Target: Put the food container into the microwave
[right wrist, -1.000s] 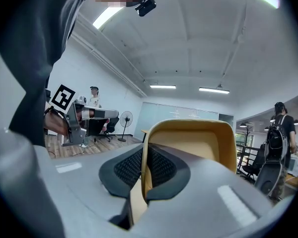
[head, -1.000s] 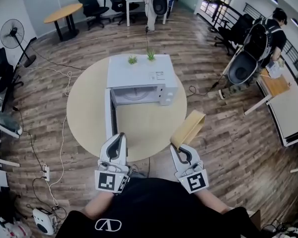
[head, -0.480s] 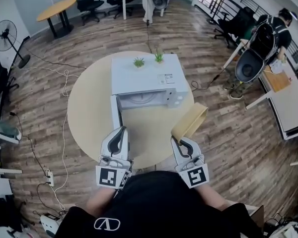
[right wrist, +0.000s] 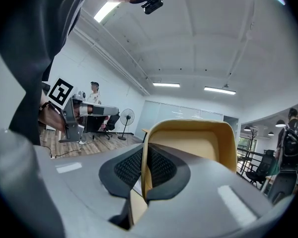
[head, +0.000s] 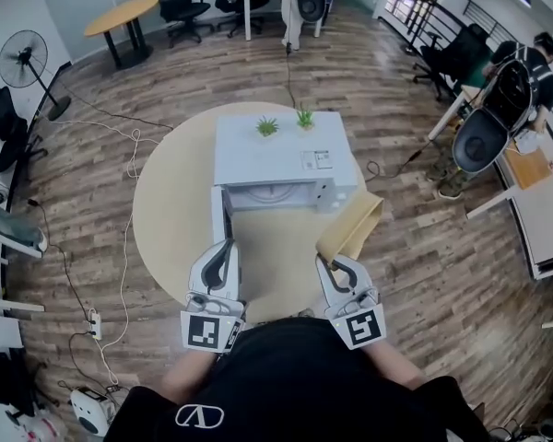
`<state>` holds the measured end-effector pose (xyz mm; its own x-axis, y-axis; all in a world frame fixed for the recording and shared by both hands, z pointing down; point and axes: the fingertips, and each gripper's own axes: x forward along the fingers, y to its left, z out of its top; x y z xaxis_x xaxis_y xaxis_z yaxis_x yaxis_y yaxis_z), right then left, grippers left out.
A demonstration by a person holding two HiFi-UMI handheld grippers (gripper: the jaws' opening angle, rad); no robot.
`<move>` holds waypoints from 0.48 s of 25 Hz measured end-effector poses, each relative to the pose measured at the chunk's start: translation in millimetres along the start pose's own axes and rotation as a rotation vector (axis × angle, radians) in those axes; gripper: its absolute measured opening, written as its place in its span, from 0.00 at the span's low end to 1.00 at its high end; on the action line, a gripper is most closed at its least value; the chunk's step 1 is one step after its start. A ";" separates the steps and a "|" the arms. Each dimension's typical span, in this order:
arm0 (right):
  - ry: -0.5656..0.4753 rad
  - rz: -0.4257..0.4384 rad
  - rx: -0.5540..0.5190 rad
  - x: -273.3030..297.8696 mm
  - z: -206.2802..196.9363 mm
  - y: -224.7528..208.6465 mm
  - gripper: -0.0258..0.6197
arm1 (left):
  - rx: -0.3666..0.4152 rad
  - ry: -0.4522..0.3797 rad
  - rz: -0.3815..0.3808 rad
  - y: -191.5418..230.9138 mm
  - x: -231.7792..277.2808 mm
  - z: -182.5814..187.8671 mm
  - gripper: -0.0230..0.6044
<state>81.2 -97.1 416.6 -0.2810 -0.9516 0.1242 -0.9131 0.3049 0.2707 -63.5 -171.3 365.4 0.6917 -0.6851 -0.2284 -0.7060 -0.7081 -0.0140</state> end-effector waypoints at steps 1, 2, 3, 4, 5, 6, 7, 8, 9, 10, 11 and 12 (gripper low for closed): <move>-0.001 0.007 -0.005 0.5 0.0 -4.0 0.06 | 0.022 -0.005 0.004 -3.1 2.6 1.6 0.04; -0.001 0.012 -0.006 1.5 0.2 -8.5 0.06 | 0.040 -0.007 0.007 -5.9 5.7 2.6 0.04; 0.000 0.019 -0.007 3.2 0.0 -13.6 0.06 | 0.049 -0.006 0.010 -8.1 9.1 2.5 0.04; 0.003 0.026 -0.011 5.4 -0.7 -18.7 0.06 | 0.051 -0.003 0.014 -9.2 12.7 1.6 0.04; 0.005 0.033 -0.017 8.0 -1.7 -23.5 0.06 | 0.049 0.002 0.022 -9.2 16.1 0.4 0.04; 0.003 0.041 -0.026 10.8 -2.1 -27.8 0.06 | 0.045 0.005 0.033 -8.2 19.3 -0.7 0.04; -0.001 0.048 -0.033 13.5 -1.8 -31.6 0.06 | 0.043 0.008 0.044 -7.0 22.2 -1.2 0.04; -0.005 0.053 -0.037 15.9 -1.1 -34.6 0.06 | 0.042 0.008 0.053 -6.0 24.8 -1.4 0.04; -0.008 0.058 -0.040 18.4 -0.3 -37.2 0.06 | 0.043 0.008 0.059 -5.4 27.2 -1.4 0.04; -0.010 0.063 -0.043 21.0 0.5 -39.3 0.06 | 0.044 0.008 0.064 -4.9 29.5 -1.6 0.04; -0.011 0.067 -0.048 23.7 1.2 -41.2 0.06 | 0.045 0.007 0.068 -4.5 31.8 -1.8 0.04; -0.013 0.071 -0.053 26.4 1.9 -42.9 0.06 | 0.044 0.007 0.071 -4.3 33.9 -2.1 0.04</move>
<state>112.4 -135.3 406.4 -0.3487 -0.9277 0.1330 -0.8737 0.3731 0.3120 -36.7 -191.9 359.8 0.6404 -0.7348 -0.2233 -0.7594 -0.6494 -0.0409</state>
